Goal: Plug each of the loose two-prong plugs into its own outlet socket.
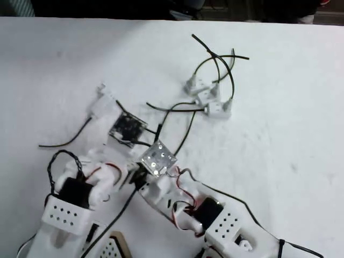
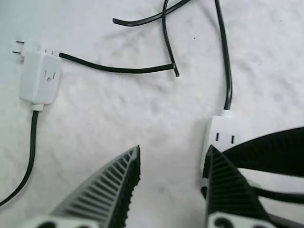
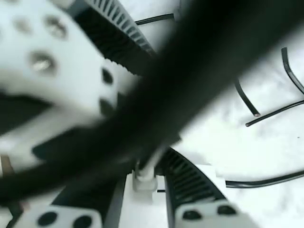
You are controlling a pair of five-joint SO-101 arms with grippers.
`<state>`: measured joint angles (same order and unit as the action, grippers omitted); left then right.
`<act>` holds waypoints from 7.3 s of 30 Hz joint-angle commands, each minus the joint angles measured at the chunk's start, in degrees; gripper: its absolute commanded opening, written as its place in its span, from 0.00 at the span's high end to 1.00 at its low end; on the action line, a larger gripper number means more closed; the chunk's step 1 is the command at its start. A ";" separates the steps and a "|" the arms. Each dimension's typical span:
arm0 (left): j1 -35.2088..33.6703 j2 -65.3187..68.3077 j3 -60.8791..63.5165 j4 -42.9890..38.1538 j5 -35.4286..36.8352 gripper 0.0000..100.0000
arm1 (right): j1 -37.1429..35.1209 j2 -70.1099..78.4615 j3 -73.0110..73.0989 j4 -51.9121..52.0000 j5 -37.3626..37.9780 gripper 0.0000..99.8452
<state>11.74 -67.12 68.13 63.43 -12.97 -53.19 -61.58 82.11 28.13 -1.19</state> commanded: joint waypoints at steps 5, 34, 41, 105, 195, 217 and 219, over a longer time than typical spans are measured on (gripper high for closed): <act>-19.82 -1.01 -2.55 0.62 -0.09 0.77 | 2.33 0.48 -0.88 2.42 0.79 0.98; -32.04 -1.01 7.21 -3.87 -6.33 0.77 | 5.41 15.52 -8.26 -3.91 0.18 0.98; -32.04 -1.01 7.21 -3.96 -6.33 0.77 | 3.47 15.52 -7.82 -3.65 -1.49 0.98; -31.96 -1.01 7.91 -4.22 -6.51 0.77 | 2.15 22.90 -18.37 16.66 2.29 0.89; -25.45 81.54 -79.38 16.44 -25.14 0.69 | 29.41 12.79 -18.11 27.56 9.93 0.98; -19.91 115.12 -116.48 32.35 -26.11 0.92 | 32.57 12.79 -17.93 26.42 9.93 0.98; -19.91 115.12 -121.14 37.71 -26.02 0.95 | 32.57 12.79 -17.93 26.42 9.93 0.98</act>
<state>-8.75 48.84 -46.07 94.81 -38.55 -21.27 -47.60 64.44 55.47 9.27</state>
